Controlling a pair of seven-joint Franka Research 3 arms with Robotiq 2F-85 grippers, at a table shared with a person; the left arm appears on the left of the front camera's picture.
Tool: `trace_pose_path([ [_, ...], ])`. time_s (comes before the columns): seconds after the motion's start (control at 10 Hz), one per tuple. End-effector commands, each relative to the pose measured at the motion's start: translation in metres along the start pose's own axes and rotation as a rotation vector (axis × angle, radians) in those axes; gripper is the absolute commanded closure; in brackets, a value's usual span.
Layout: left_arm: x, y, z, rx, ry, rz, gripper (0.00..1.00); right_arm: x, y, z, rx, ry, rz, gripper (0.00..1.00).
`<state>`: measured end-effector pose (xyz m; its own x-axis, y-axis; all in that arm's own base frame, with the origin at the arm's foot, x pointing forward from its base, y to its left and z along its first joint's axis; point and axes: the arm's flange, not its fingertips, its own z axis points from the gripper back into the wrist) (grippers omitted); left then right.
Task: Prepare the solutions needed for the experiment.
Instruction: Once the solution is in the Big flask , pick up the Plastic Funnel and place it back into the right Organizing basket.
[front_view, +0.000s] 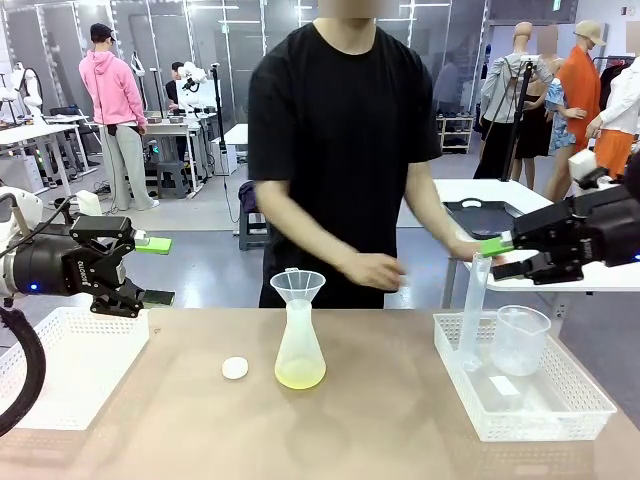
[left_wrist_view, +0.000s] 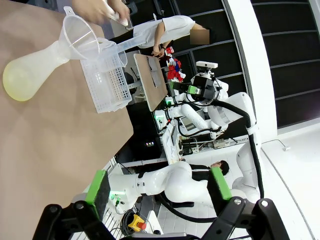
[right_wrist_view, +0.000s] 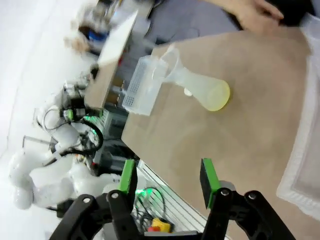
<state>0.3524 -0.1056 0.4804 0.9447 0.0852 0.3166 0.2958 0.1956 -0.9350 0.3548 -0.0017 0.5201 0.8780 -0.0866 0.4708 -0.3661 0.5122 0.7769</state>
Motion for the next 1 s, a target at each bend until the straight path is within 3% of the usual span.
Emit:
trace_pose_path([
  [0.0, 0.0, -0.002, -0.002, -0.02, -0.008, 0.001, 0.0, 0.013, 0.015, -0.032, -0.04, 0.023, 0.241, 0.36],
  [0.3, 0.0, -0.002, -0.002, -0.02, -0.008, 0.001, 0.0, 0.024, 0.042, -0.078, -0.07, 0.128, 0.51, 0.36],
  [0.6, 0.0, -0.002, -0.002, -0.02, -0.008, 0.001, 0.0, 0.033, 0.055, -0.117, -0.186, 0.259, 0.765, 0.36],
  [0.7, 0.0, -0.002, -0.002, -0.02, -0.008, 0.001, 0.0, 0.022, 0.061, -0.097, -0.096, 0.199, 0.597, 0.36],
  [0.9, 0.0, -0.002, -0.002, -0.02, -0.008, 0.001, 0.0, 0.022, 0.061, -0.097, -0.096, 0.199, 0.597, 0.36],
])
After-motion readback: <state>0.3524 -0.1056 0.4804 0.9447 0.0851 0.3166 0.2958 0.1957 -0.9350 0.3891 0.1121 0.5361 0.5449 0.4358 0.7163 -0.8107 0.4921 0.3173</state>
